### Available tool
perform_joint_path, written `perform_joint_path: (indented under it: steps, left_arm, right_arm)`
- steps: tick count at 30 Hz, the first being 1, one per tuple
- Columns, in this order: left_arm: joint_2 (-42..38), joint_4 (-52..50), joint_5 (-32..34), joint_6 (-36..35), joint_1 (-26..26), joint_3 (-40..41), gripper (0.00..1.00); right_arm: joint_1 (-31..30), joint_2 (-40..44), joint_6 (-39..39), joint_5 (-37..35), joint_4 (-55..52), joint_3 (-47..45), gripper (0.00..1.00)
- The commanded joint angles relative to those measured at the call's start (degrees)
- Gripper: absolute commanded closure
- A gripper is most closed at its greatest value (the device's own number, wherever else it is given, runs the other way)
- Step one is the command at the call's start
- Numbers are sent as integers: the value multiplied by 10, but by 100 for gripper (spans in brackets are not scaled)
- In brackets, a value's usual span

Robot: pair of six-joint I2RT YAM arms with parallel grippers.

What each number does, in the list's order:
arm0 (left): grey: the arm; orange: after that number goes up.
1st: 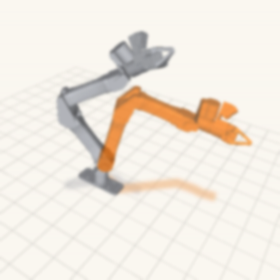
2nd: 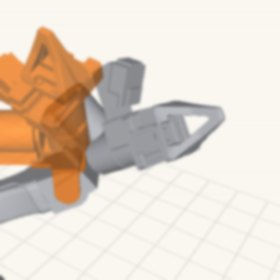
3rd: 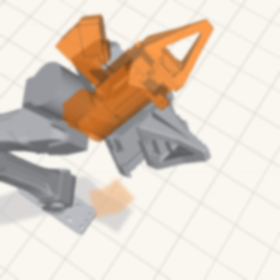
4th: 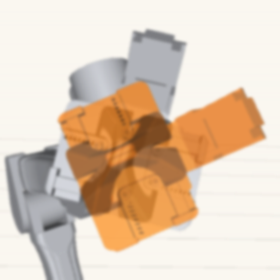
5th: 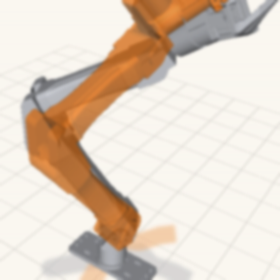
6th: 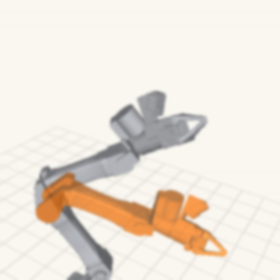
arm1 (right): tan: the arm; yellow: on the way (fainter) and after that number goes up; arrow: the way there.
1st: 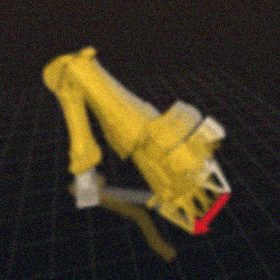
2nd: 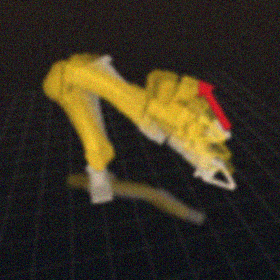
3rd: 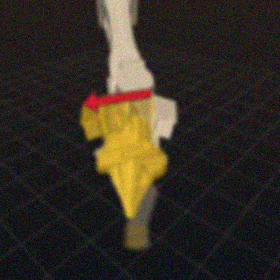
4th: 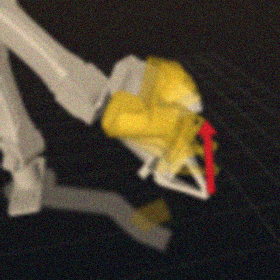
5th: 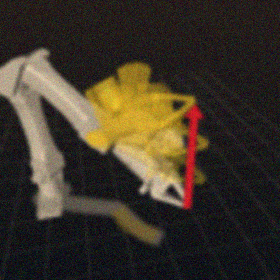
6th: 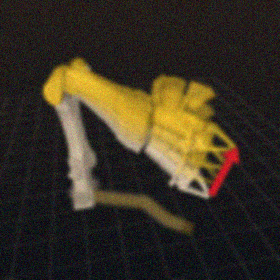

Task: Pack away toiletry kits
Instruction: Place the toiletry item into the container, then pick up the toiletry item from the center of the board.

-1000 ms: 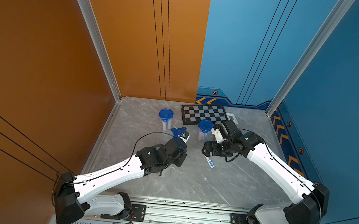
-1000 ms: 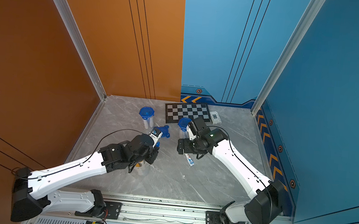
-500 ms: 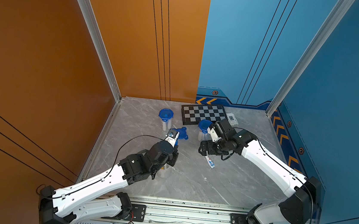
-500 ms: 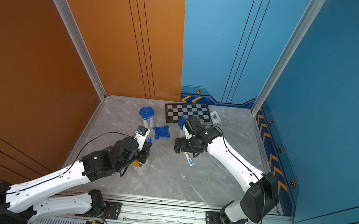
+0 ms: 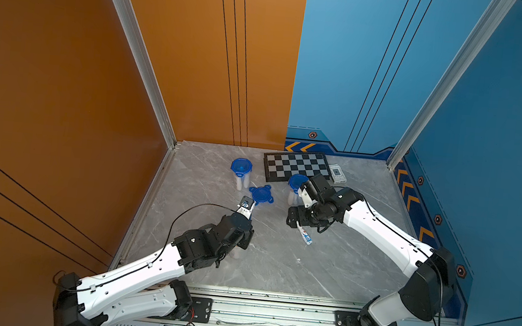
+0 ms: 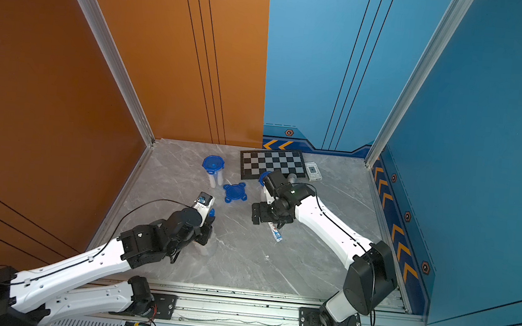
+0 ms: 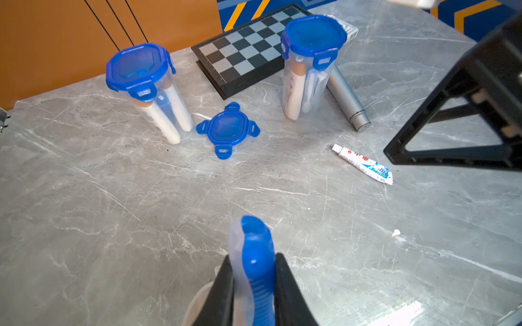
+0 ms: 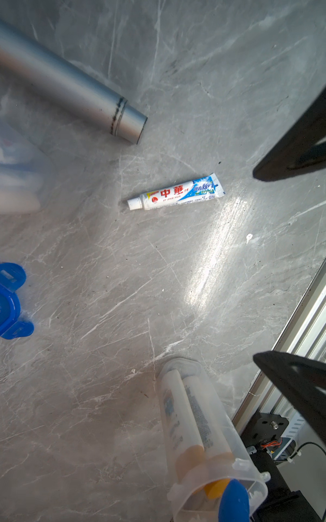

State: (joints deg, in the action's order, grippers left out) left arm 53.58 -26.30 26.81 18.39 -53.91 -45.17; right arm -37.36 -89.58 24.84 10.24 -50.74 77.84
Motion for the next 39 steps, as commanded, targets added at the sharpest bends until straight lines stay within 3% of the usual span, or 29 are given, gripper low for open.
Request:
perform_joint_path:
  steps: [1, 8, 16, 23, 31, 39]
  left_arm:
    - [-5, -9, -5, 16, 1, 18, 100]
    - [-3, 7, -21, 24, 3, 47, 100]
    - [-5, 14, -44, 33, 1, 54, 72]
    - [5, -11, -57, 46, 3, 30, 62]
    - [3, -87, -77, 73, 15, -27, 32]
    - [2, -129, -117, 113, 54, -84, 25]
  right_arm:
    - [0, -7, -5, -13, 0, 11, 5]
    - [4, -20, -2, -14, -1, 9, 5]
    - [24, -32, -3, -23, -3, -12, 4]
    - [41, -53, -20, -37, 4, -52, 6]
    - [69, -111, -47, -25, 54, -65, 9]
    - [73, -196, -83, -28, 58, -35, 14]
